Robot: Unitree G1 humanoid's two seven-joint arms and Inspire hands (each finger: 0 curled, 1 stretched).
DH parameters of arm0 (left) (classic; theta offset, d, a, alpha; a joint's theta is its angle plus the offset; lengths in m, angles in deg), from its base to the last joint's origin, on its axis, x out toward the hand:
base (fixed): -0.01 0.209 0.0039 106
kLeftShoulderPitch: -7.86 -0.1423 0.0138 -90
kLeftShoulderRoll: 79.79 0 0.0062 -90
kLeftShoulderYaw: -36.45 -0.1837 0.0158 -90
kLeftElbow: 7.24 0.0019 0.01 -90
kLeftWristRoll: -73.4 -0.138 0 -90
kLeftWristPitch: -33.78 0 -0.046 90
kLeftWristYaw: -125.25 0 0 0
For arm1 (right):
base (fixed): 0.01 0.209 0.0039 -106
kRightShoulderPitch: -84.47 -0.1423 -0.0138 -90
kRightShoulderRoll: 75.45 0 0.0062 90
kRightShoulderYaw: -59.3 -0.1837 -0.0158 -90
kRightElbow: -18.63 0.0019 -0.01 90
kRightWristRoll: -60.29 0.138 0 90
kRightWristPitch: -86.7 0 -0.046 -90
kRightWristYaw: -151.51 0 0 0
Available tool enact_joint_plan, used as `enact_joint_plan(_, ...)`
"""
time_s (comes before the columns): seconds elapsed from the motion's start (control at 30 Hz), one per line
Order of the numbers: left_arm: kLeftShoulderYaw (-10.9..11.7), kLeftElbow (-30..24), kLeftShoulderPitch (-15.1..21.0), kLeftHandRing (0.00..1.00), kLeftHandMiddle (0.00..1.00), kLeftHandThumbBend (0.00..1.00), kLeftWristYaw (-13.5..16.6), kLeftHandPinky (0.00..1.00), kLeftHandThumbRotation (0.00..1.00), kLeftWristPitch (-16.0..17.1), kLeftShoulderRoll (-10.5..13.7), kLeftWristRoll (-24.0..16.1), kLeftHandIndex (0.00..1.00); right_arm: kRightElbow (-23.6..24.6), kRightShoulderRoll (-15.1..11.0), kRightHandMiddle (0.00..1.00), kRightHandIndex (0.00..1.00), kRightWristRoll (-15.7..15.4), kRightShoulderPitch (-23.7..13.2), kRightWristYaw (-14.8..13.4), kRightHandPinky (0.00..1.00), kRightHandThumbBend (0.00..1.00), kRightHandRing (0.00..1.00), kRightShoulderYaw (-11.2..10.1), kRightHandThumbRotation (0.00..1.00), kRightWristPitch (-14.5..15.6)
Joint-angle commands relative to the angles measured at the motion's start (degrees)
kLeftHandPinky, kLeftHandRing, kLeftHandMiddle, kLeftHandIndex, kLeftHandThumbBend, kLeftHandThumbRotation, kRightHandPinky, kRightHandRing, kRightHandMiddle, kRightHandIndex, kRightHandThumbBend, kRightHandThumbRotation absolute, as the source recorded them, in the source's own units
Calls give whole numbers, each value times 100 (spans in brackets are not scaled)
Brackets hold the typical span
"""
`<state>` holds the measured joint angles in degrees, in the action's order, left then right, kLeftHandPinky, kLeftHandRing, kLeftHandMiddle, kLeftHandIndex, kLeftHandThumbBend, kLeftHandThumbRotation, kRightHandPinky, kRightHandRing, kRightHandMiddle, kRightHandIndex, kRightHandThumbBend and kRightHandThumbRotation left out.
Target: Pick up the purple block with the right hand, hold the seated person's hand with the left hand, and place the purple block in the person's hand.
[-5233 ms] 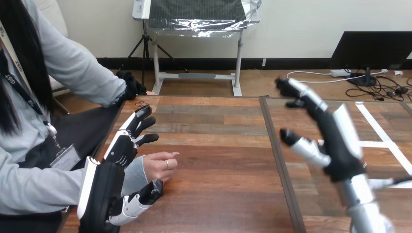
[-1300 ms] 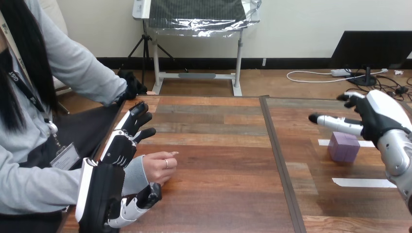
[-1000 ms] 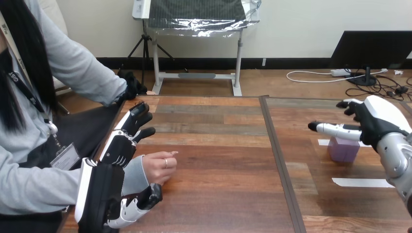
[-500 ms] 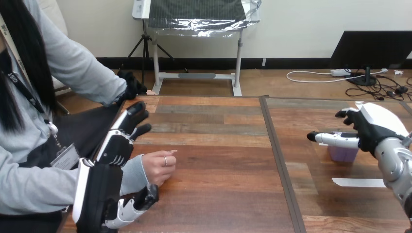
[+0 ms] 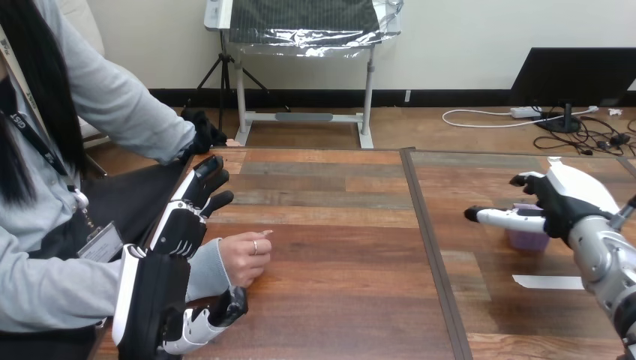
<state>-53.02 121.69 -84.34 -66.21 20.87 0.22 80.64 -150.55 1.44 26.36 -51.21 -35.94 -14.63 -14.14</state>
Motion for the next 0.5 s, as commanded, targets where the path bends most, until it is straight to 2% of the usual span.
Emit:
enact_joint_plan(0.0, -65, -224, 162, 90, 92, 100, -49, 84, 73, 68, 49, 92, 91, 36, 54, 87, 88, -7, -173, 49, 72, 95, 84, 46, 76, -5)
enact_joint_plan(0.47, -35, -246, 144, 90, 93, 100, -46, 84, 73, 62, 12, 58, 91, 21, 101, 90, 90, -58, -119, 178, 79, 88, 87, 163, 73, 108)
